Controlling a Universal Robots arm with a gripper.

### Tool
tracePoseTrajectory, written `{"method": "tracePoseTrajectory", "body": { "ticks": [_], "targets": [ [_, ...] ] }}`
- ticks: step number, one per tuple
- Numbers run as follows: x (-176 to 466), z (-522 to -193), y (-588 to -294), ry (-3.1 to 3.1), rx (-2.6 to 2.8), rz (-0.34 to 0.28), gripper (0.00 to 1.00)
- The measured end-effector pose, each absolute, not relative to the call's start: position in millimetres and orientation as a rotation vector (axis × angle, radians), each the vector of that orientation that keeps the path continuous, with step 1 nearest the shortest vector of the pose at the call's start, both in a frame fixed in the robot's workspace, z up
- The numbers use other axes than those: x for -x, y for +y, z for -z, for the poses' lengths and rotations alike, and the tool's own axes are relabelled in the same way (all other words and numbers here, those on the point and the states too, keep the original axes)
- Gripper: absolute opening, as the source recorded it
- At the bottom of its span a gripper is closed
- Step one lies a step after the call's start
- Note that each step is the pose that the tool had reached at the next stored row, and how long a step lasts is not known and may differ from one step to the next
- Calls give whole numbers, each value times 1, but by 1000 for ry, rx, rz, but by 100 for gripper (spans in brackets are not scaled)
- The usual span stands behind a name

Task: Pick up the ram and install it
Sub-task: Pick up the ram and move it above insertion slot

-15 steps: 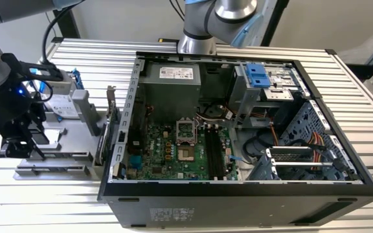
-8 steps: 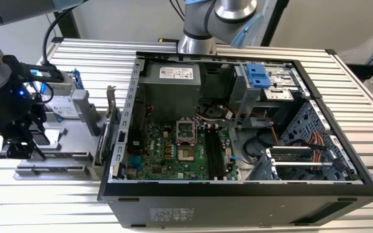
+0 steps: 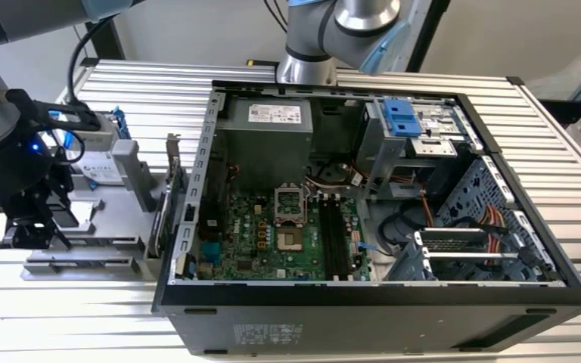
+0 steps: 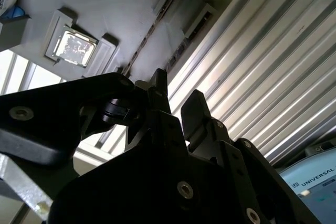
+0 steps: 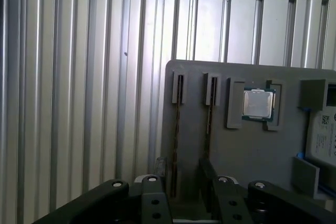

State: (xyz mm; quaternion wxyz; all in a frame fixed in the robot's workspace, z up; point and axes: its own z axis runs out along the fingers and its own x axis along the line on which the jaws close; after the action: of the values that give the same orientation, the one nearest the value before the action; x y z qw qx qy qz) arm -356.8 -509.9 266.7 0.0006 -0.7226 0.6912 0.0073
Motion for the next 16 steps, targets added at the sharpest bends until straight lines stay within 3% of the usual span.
{"method": "tracePoseTrajectory", "body": {
  "ticks": [16],
  "targets": [
    [357,-260,-510,2171,2269,-23,100]
  ]
}}
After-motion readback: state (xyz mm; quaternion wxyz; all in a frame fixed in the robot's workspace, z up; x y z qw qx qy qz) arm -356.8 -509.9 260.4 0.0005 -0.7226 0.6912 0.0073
